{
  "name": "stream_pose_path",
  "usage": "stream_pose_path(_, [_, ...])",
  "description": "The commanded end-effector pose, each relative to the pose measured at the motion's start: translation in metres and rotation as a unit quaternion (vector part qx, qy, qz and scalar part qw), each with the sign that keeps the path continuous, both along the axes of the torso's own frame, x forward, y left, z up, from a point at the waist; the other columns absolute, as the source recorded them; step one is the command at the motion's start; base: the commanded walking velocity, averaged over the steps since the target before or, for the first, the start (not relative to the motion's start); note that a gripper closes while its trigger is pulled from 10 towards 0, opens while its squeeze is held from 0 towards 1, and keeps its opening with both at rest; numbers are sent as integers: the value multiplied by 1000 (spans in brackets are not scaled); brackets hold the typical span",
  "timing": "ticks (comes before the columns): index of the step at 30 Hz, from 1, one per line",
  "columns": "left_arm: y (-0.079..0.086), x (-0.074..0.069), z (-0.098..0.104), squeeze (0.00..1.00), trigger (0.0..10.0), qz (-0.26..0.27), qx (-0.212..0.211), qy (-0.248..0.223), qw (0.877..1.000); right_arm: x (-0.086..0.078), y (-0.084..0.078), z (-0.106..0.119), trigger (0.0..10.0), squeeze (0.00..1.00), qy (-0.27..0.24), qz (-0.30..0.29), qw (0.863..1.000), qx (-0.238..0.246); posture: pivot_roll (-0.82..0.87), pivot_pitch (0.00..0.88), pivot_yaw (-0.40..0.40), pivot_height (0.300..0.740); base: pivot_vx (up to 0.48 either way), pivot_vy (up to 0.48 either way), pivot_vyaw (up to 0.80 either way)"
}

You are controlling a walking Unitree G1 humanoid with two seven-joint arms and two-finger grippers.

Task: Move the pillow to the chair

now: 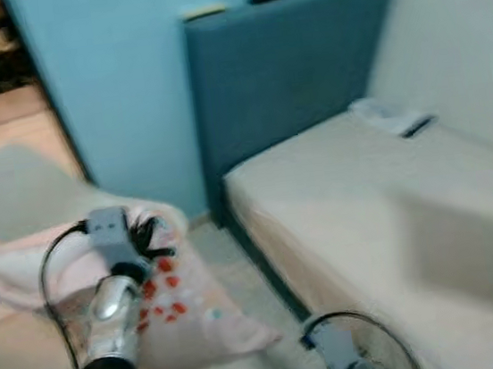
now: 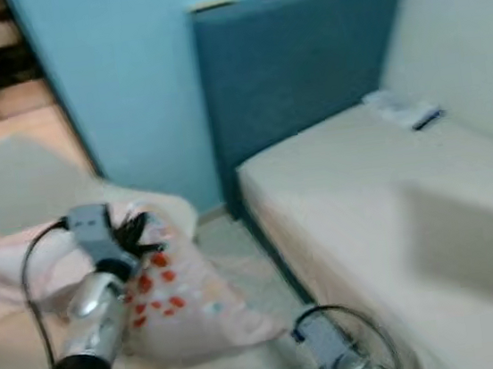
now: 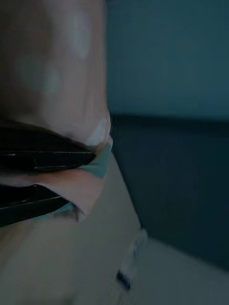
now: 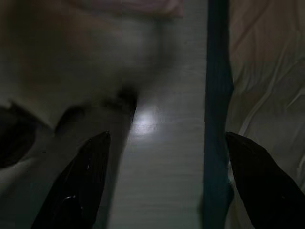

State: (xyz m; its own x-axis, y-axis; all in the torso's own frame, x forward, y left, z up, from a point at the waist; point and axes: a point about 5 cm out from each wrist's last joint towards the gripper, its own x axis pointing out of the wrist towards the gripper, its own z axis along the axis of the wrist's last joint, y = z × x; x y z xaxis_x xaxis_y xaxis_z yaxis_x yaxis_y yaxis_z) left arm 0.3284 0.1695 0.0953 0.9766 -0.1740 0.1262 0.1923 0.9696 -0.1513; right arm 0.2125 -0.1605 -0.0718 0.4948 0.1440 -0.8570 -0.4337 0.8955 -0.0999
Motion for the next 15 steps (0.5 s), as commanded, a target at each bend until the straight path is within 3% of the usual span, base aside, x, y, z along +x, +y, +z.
stream_pose_path(1, [-6,5,26,0,10000,-12,-1,-54,998,12,2,8,10000,0,-32,-15,999,20,-49,37,-22,740,480,0,763])
stream_pose_path(8, [-19,7,60,0,10000,-39,-8,-109,993,32,10,21,10000,0,-76,-29,995,52,-46,35,-19,740,480,0,754])
stream_pose_path(10, [-31,7,82,0,10000,-63,-10,-145,987,39,10,26,10000,0,-100,-40,993,50,-48,36,-15,740,480,0,0])
stream_pose_path(15, [-50,6,106,0,10000,-96,-17,-181,979,46,4,32,10000,0,-125,-58,990,36,-44,38,-15,740,480,0,0])
